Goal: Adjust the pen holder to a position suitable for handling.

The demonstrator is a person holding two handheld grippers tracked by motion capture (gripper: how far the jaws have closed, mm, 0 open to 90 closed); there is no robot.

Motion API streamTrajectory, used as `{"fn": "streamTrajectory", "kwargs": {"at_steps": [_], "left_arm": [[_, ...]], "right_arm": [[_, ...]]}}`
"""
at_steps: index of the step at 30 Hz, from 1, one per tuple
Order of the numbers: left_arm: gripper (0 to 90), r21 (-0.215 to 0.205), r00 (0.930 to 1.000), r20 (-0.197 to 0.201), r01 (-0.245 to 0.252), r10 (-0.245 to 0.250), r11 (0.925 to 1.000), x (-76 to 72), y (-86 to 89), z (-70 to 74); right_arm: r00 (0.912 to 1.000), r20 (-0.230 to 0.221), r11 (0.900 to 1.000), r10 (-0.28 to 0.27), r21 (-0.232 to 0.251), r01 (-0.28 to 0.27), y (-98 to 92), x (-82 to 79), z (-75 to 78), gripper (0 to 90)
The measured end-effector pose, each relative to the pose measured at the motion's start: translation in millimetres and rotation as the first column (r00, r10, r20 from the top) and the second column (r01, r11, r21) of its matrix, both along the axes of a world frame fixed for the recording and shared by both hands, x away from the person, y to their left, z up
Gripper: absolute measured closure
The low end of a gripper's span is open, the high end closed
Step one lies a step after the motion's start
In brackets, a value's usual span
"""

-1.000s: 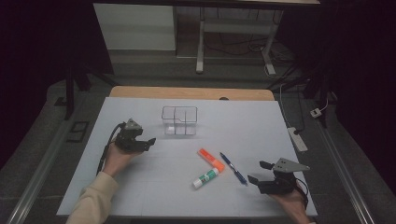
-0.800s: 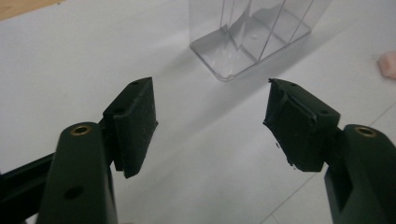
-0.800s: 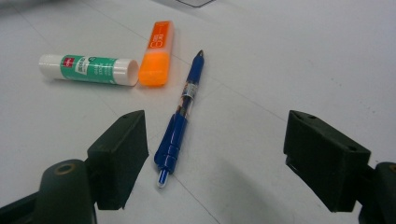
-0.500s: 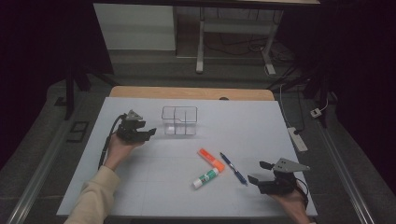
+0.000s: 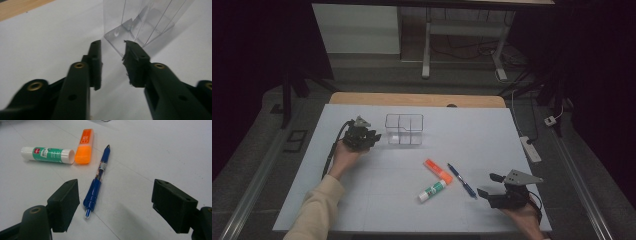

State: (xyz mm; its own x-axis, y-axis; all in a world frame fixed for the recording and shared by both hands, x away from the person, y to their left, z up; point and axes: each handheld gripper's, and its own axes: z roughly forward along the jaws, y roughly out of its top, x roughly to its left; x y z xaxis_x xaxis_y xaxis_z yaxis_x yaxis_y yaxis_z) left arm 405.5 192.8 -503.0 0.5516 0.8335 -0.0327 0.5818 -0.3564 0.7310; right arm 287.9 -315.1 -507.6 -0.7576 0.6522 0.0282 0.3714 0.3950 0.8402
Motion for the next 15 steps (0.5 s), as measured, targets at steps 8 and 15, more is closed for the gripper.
{"fn": "streamTrajectory", "kwargs": {"at_steps": [8, 15], "left_arm": [[88.7, 0.006, 0.9997, -0.025, 0.005, -0.004, 1.0000, 11.2, -3.6, -6.6], [88.8, -0.003, 0.9993, -0.036, -0.007, 0.007, 1.0000, 21.3, -6.2, -13.0]], "right_arm": [[1.0000, -0.002, 1.000, 0.004, -0.007, -0.004, 0.0, 0.0, 0.1, 22.2], [1.0000, -0.001, 1.000, 0.000, -0.005, 0.000, -0.2, 0.0, 0.0, 22.1]]}}
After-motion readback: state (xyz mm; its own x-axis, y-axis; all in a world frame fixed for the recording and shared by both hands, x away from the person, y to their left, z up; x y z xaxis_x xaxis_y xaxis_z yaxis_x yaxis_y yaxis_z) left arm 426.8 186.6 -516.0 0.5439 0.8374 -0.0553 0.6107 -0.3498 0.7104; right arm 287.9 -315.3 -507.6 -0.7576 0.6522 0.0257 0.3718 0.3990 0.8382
